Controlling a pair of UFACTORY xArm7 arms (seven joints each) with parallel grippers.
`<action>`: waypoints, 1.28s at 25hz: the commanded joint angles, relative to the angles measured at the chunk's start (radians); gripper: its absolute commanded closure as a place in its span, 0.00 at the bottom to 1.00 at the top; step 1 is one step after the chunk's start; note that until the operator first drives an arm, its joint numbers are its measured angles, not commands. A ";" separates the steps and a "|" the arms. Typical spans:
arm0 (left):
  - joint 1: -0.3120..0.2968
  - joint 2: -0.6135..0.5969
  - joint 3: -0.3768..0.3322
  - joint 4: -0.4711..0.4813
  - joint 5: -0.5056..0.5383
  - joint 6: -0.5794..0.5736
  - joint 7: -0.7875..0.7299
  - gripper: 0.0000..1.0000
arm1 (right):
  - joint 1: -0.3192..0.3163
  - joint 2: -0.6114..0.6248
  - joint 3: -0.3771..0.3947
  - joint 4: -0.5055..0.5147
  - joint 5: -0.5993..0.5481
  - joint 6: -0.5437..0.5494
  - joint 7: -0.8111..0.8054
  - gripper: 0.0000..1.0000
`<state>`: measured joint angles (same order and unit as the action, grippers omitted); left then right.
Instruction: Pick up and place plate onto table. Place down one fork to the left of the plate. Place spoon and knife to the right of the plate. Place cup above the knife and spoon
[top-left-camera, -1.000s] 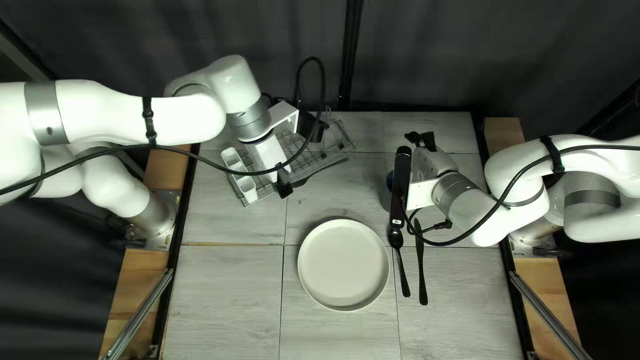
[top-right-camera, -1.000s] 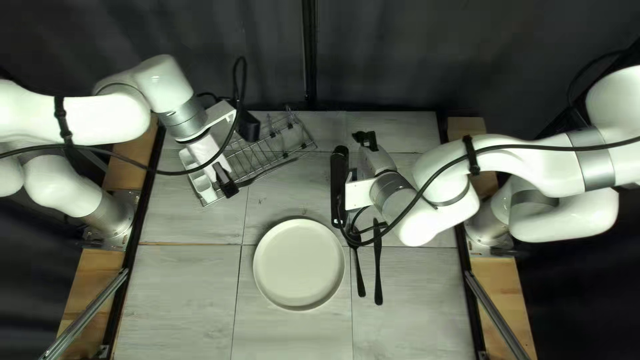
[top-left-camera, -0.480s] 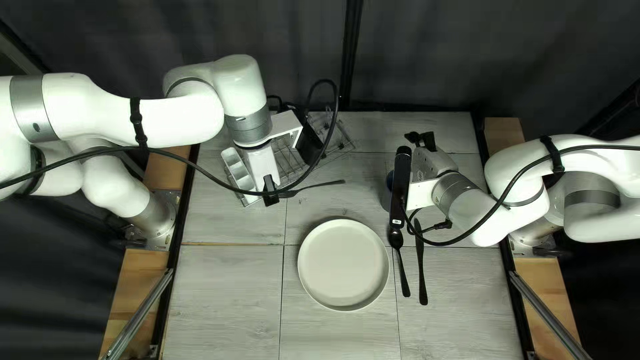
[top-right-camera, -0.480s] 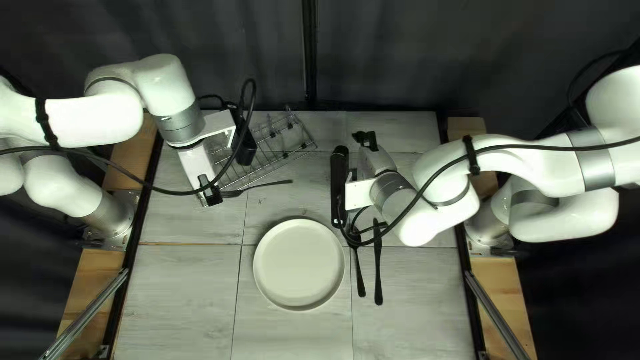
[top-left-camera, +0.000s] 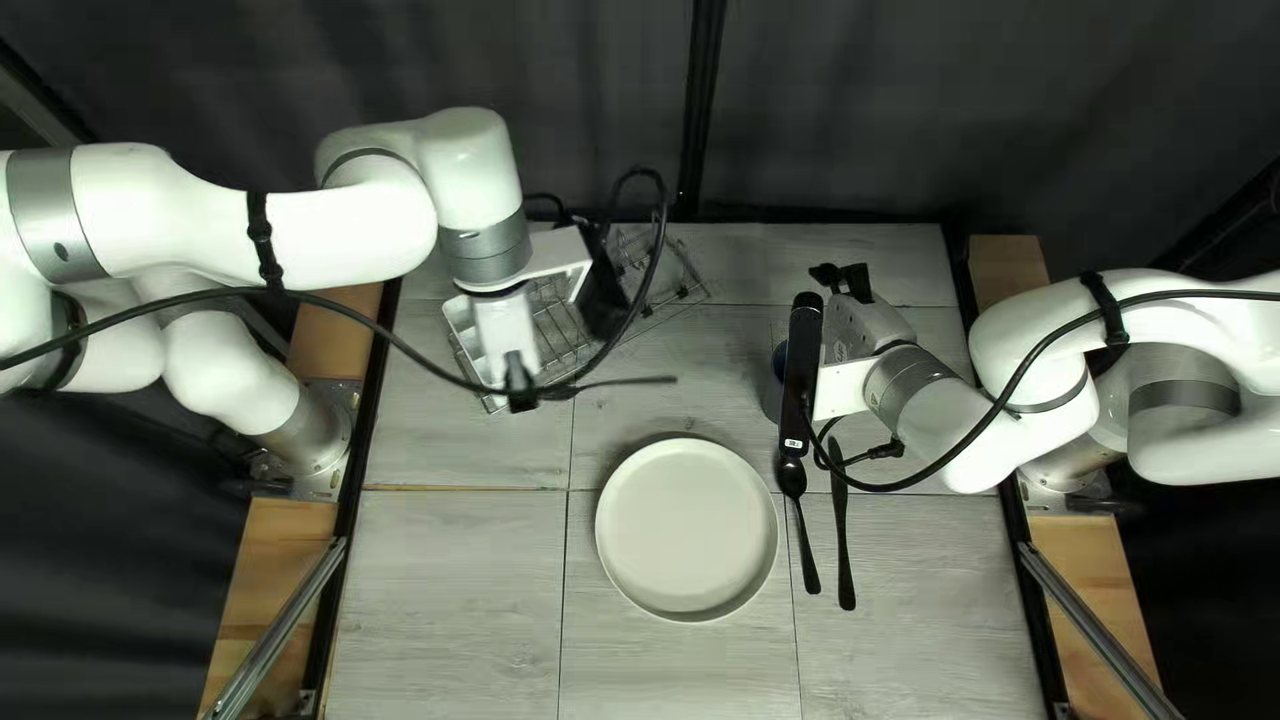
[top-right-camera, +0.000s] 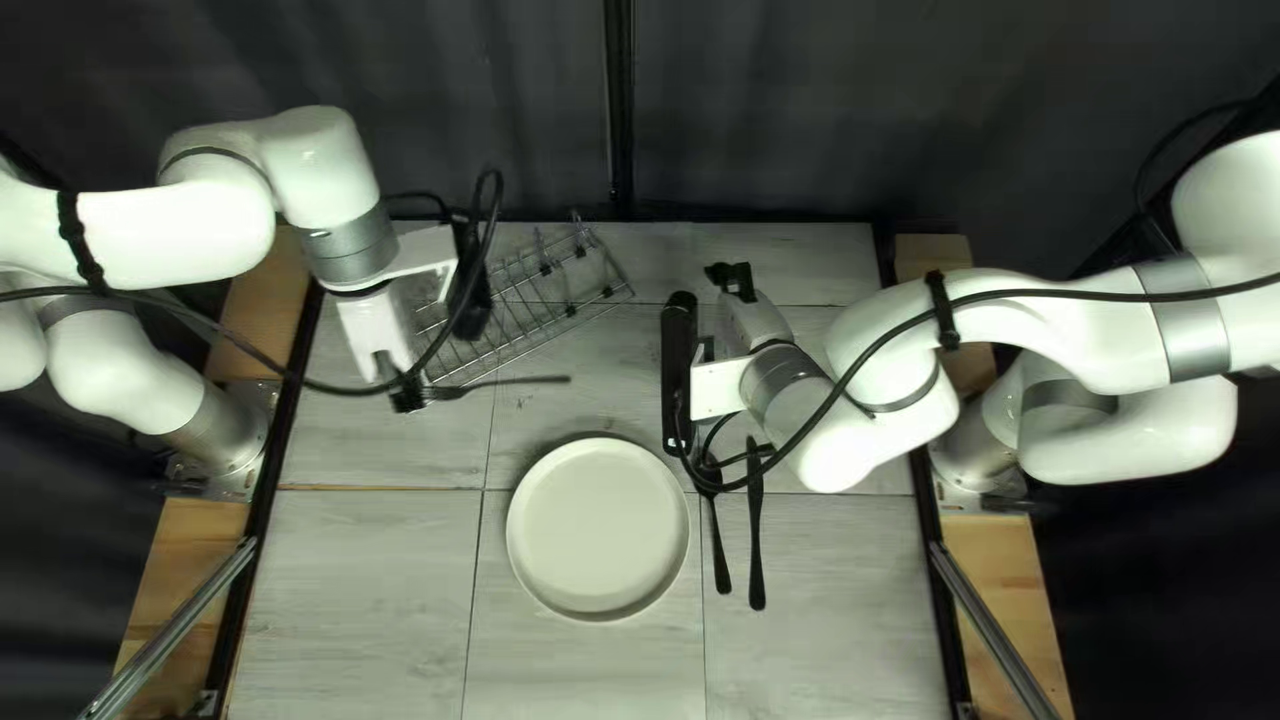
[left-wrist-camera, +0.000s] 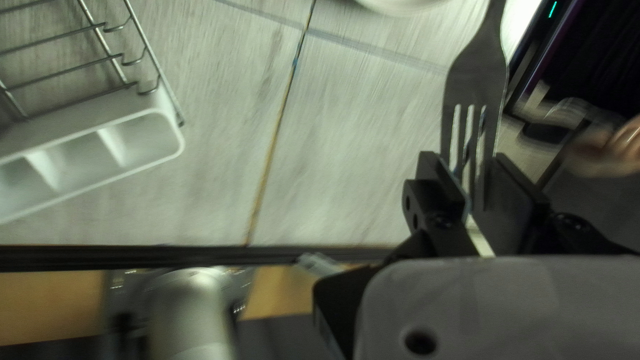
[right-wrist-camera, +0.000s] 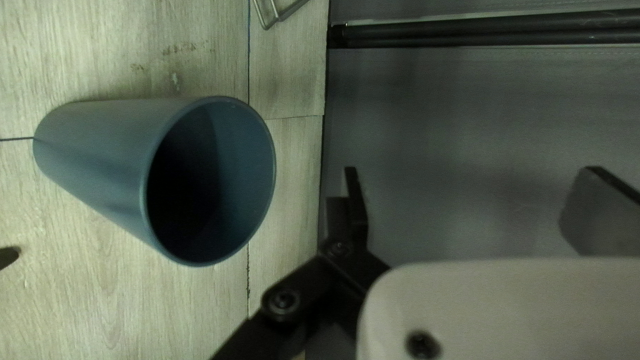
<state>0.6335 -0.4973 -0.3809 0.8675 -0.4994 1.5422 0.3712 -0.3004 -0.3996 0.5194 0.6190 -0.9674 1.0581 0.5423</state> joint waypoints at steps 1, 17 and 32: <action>-0.002 0.001 0.000 0.000 0.002 0.003 0.004 1.00 | 0.000 0.000 0.000 0.000 0.000 0.000 0.000 0.00; -0.105 -0.087 0.041 -0.049 0.054 0.007 0.370 1.00 | 0.000 0.000 0.000 0.000 0.000 0.000 0.000 0.00; -0.105 -0.087 0.041 -0.049 0.054 0.007 0.370 1.00 | 0.000 0.000 0.000 0.000 0.000 0.000 0.000 0.00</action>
<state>0.5286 -0.5847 -0.3398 0.8183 -0.4457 1.5494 0.7415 -0.3005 -0.3996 0.5194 0.6190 -0.9674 1.0581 0.5423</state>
